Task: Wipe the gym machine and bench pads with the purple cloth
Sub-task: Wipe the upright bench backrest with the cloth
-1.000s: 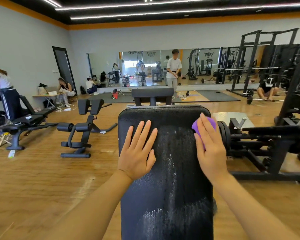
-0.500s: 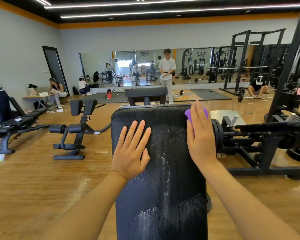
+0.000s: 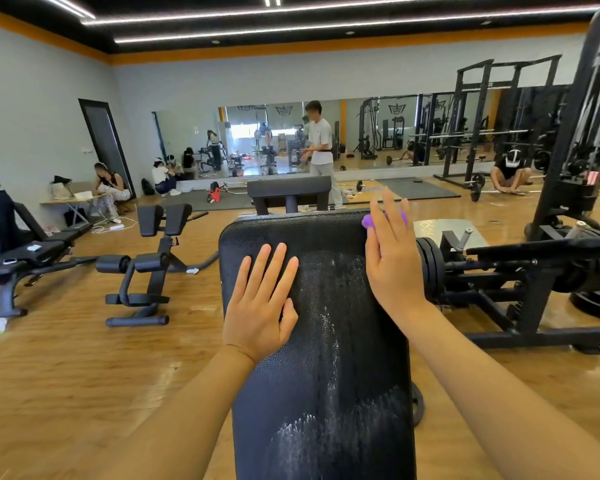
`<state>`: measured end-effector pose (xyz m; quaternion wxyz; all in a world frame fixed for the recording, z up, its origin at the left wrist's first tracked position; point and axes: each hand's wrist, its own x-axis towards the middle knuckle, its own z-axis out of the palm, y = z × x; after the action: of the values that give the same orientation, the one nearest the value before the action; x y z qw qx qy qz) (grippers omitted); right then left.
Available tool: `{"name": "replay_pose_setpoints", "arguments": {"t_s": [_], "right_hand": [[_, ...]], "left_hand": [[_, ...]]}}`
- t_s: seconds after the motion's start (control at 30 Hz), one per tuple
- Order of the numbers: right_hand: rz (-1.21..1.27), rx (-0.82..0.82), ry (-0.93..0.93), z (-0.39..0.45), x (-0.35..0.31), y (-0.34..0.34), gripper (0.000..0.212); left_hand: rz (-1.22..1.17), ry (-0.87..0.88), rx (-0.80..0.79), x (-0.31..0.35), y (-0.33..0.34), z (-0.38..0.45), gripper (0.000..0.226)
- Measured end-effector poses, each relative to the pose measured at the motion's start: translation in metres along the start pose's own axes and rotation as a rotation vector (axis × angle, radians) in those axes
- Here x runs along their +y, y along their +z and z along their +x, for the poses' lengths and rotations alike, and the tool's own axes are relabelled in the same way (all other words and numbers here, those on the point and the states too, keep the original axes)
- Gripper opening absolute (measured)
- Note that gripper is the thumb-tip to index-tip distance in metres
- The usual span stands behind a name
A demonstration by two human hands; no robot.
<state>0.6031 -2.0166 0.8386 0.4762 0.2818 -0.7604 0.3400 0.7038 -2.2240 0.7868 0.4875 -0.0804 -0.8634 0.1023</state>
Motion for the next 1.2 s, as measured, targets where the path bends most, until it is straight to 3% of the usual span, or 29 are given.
{"name": "replay_pose_setpoints", "arguments": {"t_s": [0.33, 0.63, 0.77, 0.87, 0.93, 1.2], "right_hand": [[-0.147, -0.139, -0.033, -0.159, -0.004, -0.030, 0.050], [-0.048, -0.016, 0.016, -0.008, -0.006, 0.001, 0.047], [-0.077, -0.060, 0.051, -0.095, -0.009, -0.015, 0.048], [-0.239, -0.172, 0.038, -0.178, -0.013, -0.028, 0.047], [-0.202, -0.266, 0.085, -0.204, -0.010, -0.028, 0.047], [-0.014, -0.043, 0.139, -0.078, -0.010, -0.017, 0.049]], "left_hand": [[0.011, 0.004, 0.018, 0.000, 0.001, 0.000, 0.059], [-0.002, 0.002, 0.020, -0.001, -0.001, 0.001, 0.060], [-0.010, 0.001, 0.021, -0.001, -0.001, 0.001, 0.059], [-0.006, -0.001, 0.026, -0.001, 0.000, 0.001, 0.059], [-0.007, 0.000, 0.027, 0.000, -0.001, 0.001, 0.059], [0.047, 0.001, 0.009, 0.000, 0.001, 0.004, 0.055]]}}
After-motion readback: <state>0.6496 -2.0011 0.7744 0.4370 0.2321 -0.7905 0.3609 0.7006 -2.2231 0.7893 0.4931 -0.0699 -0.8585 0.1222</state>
